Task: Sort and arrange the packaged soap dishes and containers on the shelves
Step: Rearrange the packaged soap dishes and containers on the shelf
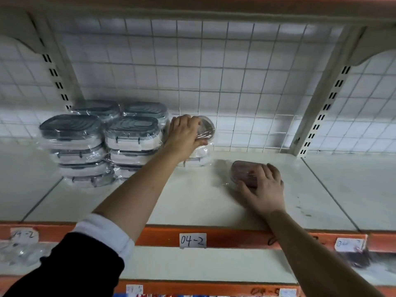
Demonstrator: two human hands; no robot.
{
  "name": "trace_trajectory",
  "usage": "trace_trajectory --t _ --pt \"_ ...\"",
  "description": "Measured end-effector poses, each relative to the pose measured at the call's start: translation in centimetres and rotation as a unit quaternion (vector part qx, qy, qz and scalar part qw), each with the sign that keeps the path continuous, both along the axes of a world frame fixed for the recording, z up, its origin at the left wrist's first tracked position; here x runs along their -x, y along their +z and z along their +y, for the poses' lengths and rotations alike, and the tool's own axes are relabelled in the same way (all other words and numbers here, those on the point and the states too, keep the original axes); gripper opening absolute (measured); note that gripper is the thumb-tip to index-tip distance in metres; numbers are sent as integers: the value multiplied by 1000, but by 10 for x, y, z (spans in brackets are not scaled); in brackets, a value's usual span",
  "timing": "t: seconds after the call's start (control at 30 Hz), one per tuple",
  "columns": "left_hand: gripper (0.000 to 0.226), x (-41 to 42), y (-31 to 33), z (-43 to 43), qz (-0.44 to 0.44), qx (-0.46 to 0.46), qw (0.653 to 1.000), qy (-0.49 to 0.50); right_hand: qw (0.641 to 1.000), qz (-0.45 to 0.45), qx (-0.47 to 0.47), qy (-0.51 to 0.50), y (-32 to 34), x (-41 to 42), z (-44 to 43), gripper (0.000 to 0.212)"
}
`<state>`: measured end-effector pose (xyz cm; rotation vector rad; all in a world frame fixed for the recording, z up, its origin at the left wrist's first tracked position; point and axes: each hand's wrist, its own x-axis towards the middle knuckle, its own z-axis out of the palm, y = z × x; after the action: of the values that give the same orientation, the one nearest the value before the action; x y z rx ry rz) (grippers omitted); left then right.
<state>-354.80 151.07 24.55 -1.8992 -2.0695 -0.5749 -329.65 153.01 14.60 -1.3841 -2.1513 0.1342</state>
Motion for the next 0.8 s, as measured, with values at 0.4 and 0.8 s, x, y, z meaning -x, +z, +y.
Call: trace_trajectory --t 0.4,0.8 --pt "39 8 0 30 -30 64 997 -1 999 11 -30 -7 -6 0 5 57" --pt "23 -39 -95 -51 38 -52 983 -174 996 -55 -68 -7 -3 2 6 58"
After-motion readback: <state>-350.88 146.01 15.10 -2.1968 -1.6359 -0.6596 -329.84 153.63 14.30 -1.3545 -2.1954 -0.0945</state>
